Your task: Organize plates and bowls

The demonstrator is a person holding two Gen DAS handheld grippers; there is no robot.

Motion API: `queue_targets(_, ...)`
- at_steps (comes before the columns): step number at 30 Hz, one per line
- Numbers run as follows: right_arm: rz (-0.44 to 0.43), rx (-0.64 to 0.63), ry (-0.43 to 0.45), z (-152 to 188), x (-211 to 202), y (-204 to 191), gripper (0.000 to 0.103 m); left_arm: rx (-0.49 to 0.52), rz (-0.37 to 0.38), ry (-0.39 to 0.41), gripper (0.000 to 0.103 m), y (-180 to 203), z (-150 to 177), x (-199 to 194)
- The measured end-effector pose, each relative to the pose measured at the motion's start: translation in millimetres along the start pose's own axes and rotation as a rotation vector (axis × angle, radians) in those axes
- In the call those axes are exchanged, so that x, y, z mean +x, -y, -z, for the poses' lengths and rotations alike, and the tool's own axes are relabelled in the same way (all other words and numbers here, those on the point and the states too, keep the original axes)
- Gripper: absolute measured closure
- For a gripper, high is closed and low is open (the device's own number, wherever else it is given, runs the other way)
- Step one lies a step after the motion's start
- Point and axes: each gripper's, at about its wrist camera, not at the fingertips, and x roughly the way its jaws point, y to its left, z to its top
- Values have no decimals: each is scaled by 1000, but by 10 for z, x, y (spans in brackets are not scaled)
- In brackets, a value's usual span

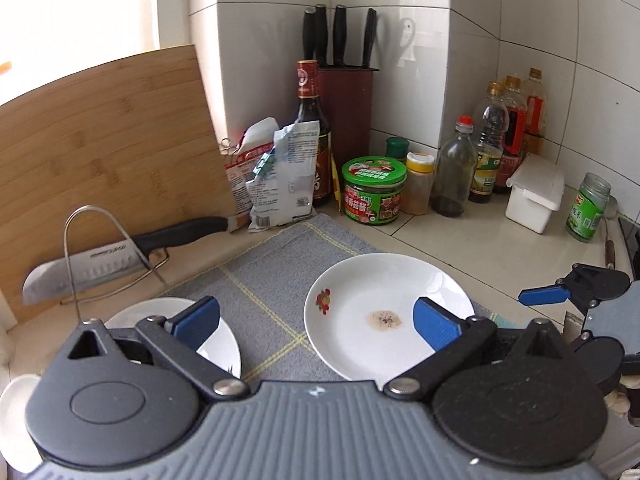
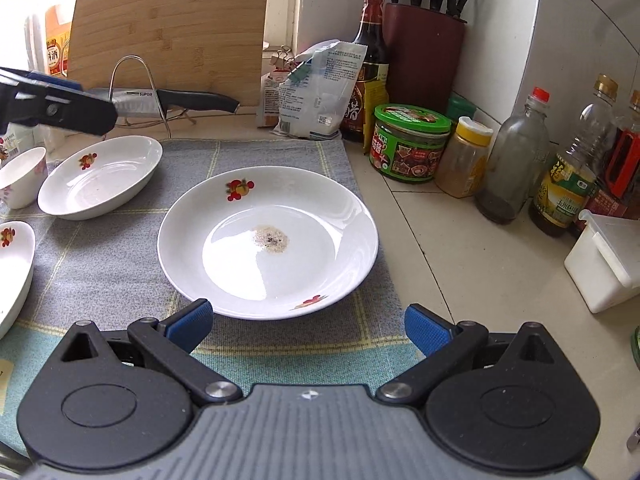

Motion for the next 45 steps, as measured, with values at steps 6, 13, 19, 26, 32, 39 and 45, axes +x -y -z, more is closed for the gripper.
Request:
queue_targets(6,-40,-74,24,-23,-65,-139,0,-106,-117,-12,1,-29,375,-306)
queue_targets(13,-149,-160,4,-17,26,-479,0,-181,-216,-32,1,-94,752,-645)
queue_targets(19,-202,-176,-17,13,47,-795,0,-212,-242,-48,1,-267,1049,-891)
queue_targets(26,-209,-158,-55,-15,20,-1241,0,-217,-228,-85,1,-551,1404,-1271)
queue_targets(32,-208,-151,-65,-17,-74,-1620,0,-222,-192,-121,1,-800,1749,-1524)
queue_targets(39,-214,-172,-113,-34,-96,-1969,0,-171,-119,-193,1,-939,2115,-1522)
queue_targets(45,-223,-183,-166,-25,-69,-2139,0,-153,-61,-202,1,-922,2236,-1387)
